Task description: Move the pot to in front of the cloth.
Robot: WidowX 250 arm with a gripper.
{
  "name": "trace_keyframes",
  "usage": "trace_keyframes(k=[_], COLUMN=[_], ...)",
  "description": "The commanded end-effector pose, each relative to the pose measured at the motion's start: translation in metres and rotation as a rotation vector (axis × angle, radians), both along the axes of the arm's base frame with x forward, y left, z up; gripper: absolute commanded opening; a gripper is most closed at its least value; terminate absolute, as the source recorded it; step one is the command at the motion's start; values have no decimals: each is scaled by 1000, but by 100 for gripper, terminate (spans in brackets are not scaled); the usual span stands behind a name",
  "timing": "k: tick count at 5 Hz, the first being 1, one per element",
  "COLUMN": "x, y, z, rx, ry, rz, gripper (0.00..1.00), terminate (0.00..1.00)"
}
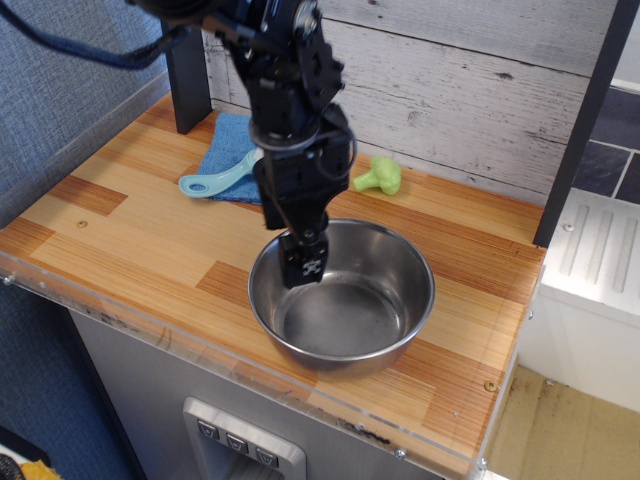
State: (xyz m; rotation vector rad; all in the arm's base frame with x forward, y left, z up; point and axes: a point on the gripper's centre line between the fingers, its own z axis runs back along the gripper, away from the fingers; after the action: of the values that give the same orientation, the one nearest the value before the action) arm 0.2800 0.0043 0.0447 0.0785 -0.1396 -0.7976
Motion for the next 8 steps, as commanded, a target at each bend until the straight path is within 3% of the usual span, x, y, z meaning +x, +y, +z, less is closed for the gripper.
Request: trace_keyframes(k=[1,2,6,8], x=[0,0,5,28], y=[12,14,3,11], z=[-13,-16,-11,15], rx=[37,38,33,-10], ry=[-28,-39,-46,-108], rz=[65,83,83,204], gripper=[100,0,0,0], terminate=[0,0,0,0])
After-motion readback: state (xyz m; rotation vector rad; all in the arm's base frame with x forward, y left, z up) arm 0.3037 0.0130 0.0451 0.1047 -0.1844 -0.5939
